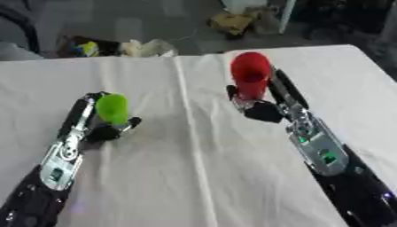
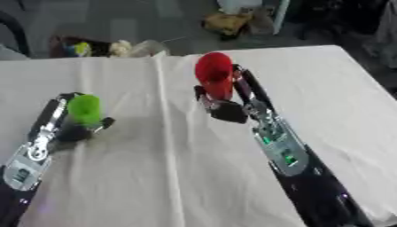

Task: Pour the contents of one cup into another cup.

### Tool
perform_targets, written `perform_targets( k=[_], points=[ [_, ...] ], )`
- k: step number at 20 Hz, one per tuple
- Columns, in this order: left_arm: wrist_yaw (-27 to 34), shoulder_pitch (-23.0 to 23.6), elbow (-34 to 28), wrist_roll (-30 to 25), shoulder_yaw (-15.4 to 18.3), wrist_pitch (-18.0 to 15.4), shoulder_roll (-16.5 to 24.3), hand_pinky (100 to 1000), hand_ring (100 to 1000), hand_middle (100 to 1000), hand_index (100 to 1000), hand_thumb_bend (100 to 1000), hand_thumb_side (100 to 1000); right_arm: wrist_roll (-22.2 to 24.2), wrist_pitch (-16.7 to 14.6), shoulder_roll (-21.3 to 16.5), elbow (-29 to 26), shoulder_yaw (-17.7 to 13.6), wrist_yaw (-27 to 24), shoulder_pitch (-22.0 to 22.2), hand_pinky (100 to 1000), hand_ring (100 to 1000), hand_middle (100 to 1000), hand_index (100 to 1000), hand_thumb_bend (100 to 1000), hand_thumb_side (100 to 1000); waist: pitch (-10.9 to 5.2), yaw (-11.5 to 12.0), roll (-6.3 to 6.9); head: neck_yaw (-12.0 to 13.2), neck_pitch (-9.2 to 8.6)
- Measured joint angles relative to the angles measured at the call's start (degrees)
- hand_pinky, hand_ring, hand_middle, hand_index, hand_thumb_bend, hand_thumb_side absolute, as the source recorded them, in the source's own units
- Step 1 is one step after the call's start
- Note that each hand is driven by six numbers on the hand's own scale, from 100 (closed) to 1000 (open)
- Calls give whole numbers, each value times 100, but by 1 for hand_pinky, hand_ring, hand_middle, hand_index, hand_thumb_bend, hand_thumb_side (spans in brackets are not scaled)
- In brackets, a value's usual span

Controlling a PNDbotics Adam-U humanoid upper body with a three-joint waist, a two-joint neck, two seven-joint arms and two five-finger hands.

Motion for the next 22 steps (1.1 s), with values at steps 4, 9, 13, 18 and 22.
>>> perform_targets(
  k=[4,9,13,18,22],
  points=[
    [73,0,0,-3,0,6,-2,622,436,282,565,433,376,-7,-6,4,0,0,0,0,976,857,442,633,100,309,-1,3,0,0,0],
    [193,18,-20,10,0,55,-3,608,404,244,534,310,350,-8,-5,4,0,0,0,0,975,856,441,632,100,308,-21,3,-1,0,0],
    [356,115,-147,54,-1,124,-3,601,388,229,523,282,338,-18,5,4,-2,0,0,1,975,856,441,631,100,307,-40,27,-5,0,0],
    [511,246,-426,68,-19,196,49,588,372,212,510,242,301,-28,15,1,-53,4,-22,23,975,855,439,629,100,303,-92,101,-10,-1,1],
    [548,414,-847,63,-107,269,259,586,372,211,509,239,286,-23,29,-31,-175,28,-76,39,971,854,440,628,100,300,-142,154,-21,-2,2]
  ],
)
